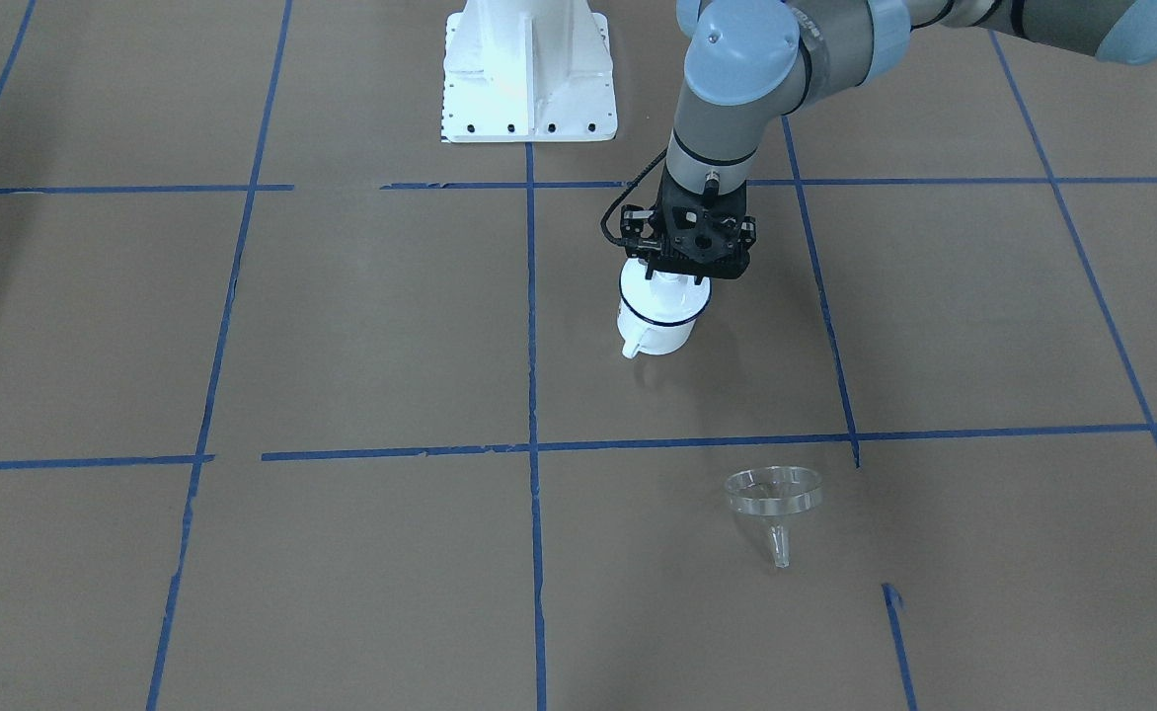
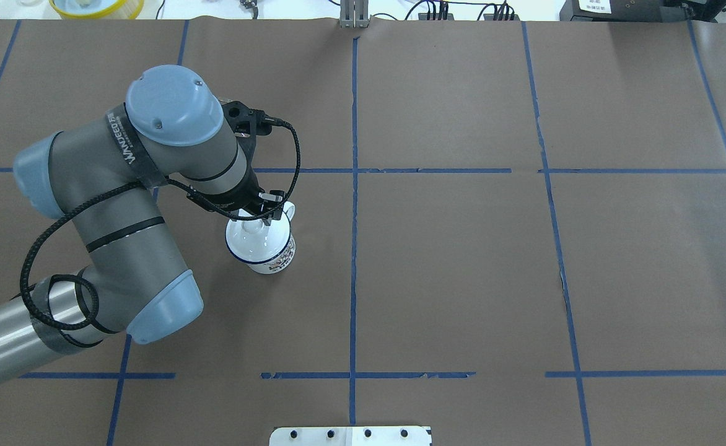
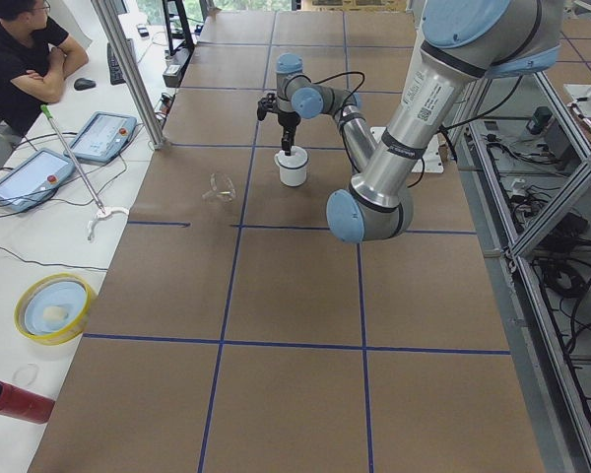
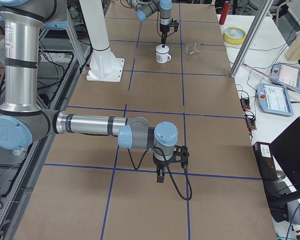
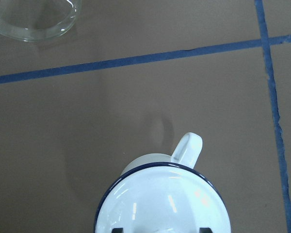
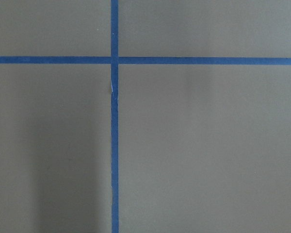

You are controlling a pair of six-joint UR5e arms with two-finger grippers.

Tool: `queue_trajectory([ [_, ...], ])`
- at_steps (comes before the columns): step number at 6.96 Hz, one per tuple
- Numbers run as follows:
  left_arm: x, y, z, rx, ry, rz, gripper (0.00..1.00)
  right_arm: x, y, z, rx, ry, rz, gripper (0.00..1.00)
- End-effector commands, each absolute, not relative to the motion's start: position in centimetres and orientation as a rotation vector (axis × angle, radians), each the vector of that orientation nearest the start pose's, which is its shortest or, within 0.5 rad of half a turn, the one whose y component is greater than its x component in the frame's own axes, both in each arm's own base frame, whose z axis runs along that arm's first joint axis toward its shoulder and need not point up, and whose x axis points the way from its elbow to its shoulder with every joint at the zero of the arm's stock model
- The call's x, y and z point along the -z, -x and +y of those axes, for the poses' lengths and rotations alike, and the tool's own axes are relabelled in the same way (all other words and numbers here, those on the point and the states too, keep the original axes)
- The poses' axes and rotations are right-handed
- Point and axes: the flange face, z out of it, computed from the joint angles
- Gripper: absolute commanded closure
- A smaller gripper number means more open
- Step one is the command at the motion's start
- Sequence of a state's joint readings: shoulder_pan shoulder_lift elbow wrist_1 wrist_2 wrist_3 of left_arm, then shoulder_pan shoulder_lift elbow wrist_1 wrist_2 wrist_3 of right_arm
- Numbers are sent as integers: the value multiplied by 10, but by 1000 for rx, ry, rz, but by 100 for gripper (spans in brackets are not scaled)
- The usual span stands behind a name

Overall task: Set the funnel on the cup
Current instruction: 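Move the left gripper over the white lid on the mug, then close the left gripper on the white lid's knob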

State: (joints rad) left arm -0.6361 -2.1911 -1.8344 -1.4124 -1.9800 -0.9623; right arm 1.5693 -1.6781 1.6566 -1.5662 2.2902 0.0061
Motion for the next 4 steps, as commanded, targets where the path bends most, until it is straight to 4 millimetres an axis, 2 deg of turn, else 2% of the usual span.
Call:
queue_trajectory([
  [1,-208,-451,-449,-124,-98,808,39,-670,-67,-445,-10,19,-719,0],
  [4,-210,-460,-440,-139,-85,808,40,-670,-67,-445,-10,19,-719,0],
])
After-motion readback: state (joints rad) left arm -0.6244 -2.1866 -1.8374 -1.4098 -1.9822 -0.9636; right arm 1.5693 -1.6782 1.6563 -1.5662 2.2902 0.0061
